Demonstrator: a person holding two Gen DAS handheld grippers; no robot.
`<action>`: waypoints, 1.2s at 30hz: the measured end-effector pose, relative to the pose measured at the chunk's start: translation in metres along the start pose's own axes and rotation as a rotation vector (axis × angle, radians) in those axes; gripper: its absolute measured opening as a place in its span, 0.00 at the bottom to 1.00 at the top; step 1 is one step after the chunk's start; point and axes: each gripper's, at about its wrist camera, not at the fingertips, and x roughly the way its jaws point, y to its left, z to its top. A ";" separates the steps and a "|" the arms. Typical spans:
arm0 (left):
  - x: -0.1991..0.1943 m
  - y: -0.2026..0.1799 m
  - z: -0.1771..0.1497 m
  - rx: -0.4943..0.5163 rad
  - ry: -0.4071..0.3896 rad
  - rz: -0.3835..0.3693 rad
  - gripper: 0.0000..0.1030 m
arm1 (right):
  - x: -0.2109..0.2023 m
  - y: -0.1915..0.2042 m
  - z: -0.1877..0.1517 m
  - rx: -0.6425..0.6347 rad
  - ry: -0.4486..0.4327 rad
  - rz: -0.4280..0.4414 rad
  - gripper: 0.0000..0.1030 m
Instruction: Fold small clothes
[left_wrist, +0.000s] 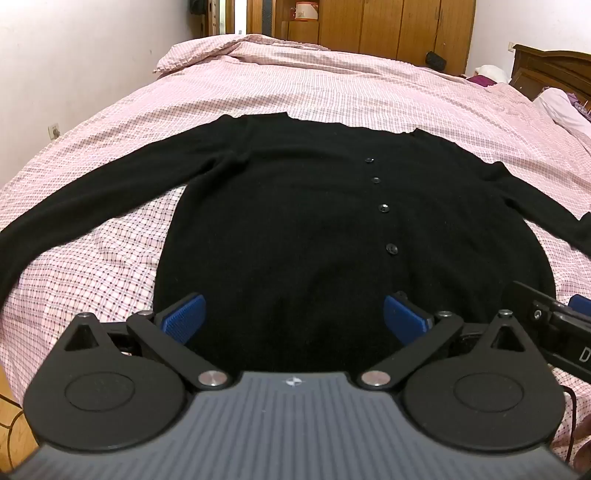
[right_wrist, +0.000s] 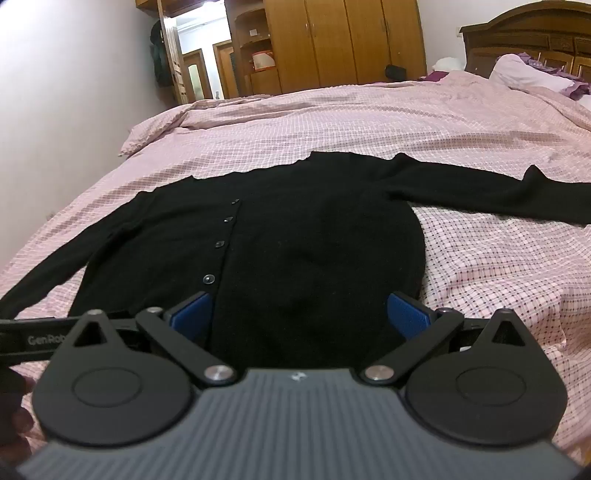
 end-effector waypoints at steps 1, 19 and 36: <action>0.000 0.000 0.000 -0.001 0.008 -0.001 1.00 | 0.000 0.000 0.000 0.000 -0.001 0.000 1.00; 0.000 0.000 0.000 -0.004 0.005 -0.003 1.00 | -0.001 -0.001 0.000 0.000 -0.005 0.011 1.00; 0.000 0.000 0.000 -0.005 0.006 -0.004 1.00 | -0.001 -0.001 0.000 0.001 -0.005 0.011 1.00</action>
